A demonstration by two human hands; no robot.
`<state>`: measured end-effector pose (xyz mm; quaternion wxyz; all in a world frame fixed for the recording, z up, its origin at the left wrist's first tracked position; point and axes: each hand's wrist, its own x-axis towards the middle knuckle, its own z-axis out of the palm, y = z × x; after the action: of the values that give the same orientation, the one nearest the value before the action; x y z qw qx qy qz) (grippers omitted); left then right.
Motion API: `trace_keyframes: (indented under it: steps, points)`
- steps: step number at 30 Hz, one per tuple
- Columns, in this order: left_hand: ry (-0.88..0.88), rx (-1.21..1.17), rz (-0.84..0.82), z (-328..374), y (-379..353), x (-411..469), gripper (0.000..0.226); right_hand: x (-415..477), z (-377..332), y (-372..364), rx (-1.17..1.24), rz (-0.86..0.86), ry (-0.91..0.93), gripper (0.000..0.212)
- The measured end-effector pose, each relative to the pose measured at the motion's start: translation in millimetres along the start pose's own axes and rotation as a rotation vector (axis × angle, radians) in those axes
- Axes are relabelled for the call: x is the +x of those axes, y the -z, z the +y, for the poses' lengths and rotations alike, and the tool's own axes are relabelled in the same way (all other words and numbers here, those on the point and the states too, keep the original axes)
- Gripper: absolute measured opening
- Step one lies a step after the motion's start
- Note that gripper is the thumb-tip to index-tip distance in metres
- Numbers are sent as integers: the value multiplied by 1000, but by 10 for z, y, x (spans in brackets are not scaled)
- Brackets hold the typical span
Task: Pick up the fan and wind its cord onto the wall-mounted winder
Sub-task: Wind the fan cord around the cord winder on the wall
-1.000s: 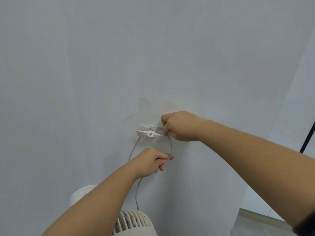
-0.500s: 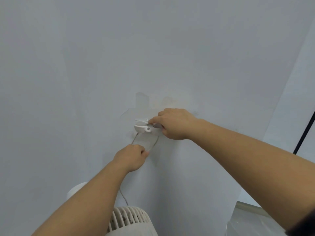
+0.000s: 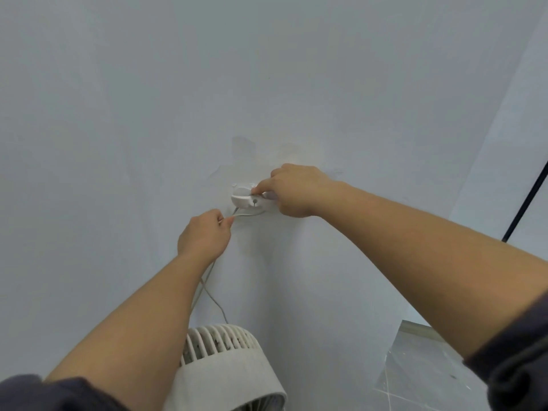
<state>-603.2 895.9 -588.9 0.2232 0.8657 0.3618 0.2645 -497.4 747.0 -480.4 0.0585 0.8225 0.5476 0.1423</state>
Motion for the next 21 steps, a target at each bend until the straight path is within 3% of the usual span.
trace_keyframes:
  steps: [5,14,21]
  points:
    - [36,-35,31,32,-31,61,26,6,-6,-13,21,8,-12,46]
    - [-19,-148,261,85,24,97,24,-2,-20,3,43,-9,-32,49]
    - [-60,-158,303,95,31,111,21,2,-25,7,56,-12,-41,48]
